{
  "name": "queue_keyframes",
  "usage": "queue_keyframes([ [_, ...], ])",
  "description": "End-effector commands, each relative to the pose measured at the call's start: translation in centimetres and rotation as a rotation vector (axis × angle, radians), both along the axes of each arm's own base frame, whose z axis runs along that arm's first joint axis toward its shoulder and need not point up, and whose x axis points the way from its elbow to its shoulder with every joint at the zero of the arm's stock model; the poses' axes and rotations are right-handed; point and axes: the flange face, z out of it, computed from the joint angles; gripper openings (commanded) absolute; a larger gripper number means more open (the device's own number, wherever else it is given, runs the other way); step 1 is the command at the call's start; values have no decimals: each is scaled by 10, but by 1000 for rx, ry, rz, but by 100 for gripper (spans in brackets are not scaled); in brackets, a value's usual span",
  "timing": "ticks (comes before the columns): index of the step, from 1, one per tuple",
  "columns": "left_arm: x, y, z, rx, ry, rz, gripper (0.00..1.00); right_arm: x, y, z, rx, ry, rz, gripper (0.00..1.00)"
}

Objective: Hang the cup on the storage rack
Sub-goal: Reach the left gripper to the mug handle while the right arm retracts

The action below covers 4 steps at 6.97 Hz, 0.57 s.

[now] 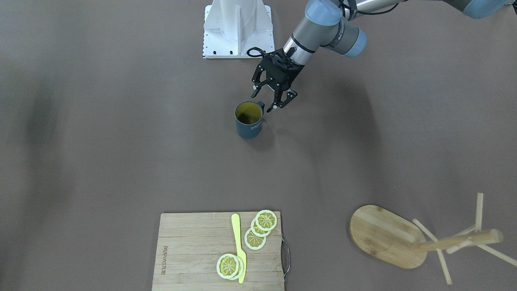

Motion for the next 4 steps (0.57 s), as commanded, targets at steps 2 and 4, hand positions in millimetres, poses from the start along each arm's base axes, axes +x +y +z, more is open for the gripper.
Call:
queue_keyframes([
  [2, 0, 2, 8, 46, 77, -76, 71, 0, 0, 0, -1, 0, 1, 100],
  [4, 4, 13, 11, 61, 99, -115, 71, 0, 0, -3, 2, -4, 2, 100],
])
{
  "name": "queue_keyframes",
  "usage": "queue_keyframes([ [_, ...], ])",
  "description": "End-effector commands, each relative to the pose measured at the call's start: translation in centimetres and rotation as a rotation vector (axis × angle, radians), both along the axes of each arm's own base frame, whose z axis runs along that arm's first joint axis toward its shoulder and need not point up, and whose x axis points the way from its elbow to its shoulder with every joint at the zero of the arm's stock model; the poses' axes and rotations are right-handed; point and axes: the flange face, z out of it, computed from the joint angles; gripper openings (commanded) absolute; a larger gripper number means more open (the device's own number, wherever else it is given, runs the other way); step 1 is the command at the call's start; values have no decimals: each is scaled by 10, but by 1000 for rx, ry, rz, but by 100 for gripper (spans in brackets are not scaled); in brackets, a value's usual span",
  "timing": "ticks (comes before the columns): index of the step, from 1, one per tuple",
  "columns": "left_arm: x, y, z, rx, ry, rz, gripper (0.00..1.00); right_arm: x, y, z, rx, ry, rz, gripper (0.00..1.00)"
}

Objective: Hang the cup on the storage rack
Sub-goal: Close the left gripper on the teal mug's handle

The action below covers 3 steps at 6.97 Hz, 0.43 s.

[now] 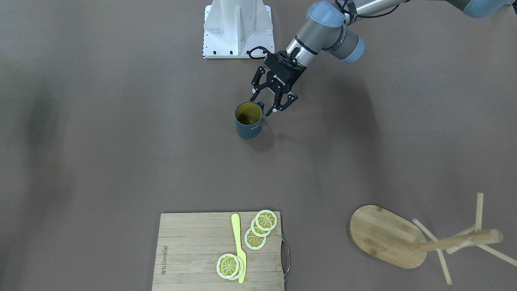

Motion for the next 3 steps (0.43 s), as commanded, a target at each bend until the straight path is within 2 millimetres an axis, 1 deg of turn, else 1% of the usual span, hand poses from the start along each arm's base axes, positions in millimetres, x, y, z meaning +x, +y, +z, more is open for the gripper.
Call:
queue_keyframes([
  [1, 7, 20, 9, 19, 31, -44, 71, 0, 0, -2, 3, -3, 0, 100],
  [3, 12, 40, 21, 25, 36, -61, 71, 0, 0, -3, 5, -4, 0, 100],
])
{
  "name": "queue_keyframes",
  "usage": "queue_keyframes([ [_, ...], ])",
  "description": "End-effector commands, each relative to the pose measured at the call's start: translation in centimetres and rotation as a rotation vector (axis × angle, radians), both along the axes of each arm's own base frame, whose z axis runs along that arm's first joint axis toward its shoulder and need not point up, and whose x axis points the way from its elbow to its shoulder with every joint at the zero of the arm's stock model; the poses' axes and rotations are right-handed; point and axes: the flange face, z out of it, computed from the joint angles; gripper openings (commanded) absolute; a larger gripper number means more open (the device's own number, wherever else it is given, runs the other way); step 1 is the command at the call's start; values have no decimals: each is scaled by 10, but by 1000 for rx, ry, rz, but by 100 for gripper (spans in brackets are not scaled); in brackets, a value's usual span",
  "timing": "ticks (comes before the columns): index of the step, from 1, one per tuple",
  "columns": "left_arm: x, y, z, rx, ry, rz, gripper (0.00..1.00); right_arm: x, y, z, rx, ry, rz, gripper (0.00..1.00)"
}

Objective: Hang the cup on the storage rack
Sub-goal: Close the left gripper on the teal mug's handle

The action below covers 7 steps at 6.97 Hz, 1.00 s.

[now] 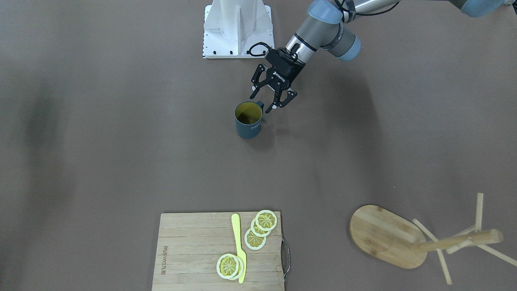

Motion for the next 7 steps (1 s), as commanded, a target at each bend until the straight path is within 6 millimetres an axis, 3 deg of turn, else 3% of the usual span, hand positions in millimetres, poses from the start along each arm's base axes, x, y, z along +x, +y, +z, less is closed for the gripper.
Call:
queue_keyframes([
  [1, 5, 21, 9, 10, 16, -25, 71, 0, 1, -3, 4, -1, 1, 100],
  [3, 8, 25, 6, 16, 41, -25, 70, 0, 3, -9, 14, -10, 0, 100],
  [5, 16, 21, 21, 25, 72, -65, 69, 3, 9, -8, 14, -12, 2, 100],
  [7, 13, 21, 24, 25, 70, -67, 67, 3, 8, -9, 16, -13, 4, 100],
])
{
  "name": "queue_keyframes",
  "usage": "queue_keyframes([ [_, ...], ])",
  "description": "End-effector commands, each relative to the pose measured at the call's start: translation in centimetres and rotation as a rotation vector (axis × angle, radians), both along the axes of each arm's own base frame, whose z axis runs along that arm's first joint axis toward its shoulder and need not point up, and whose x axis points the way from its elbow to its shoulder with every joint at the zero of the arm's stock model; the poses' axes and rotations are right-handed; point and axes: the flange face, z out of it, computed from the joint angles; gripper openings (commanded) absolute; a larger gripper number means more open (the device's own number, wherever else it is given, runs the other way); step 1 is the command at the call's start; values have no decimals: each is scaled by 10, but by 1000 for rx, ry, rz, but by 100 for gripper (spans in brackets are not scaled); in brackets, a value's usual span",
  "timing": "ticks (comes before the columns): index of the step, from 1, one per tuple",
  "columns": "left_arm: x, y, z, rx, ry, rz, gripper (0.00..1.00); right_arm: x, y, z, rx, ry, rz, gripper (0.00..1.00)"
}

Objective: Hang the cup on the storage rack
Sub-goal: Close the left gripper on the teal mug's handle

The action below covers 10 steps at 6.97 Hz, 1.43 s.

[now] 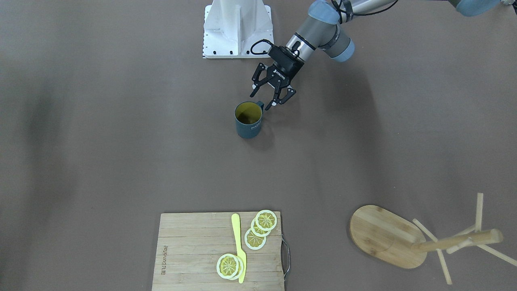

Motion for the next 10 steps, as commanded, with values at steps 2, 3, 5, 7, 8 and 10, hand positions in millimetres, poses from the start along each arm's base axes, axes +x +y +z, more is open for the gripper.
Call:
queue_keyframes([
  [2, 0, 0, -4, 3, 11, -2, 54, 1, 0, 1, -1, 0, 1, 100],
  [3, 0, 0, -4, 4, 12, -2, 47, 1, 1, 1, -1, 0, 1, 100],
  [5, 0, 0, -4, 2, 13, -3, 24, 2, 4, 3, -5, 1, 1, 100],
  [7, -3, 1, -7, 5, 37, 2, 0, 2, 4, 4, -7, 3, 2, 100],
  [8, -10, 2, -14, 14, 77, 7, 0, 2, 4, 4, -7, 3, 2, 100],
  [10, -31, -4, -20, 11, 213, -7, 0, 2, 4, 4, -7, 5, 3, 100],
])
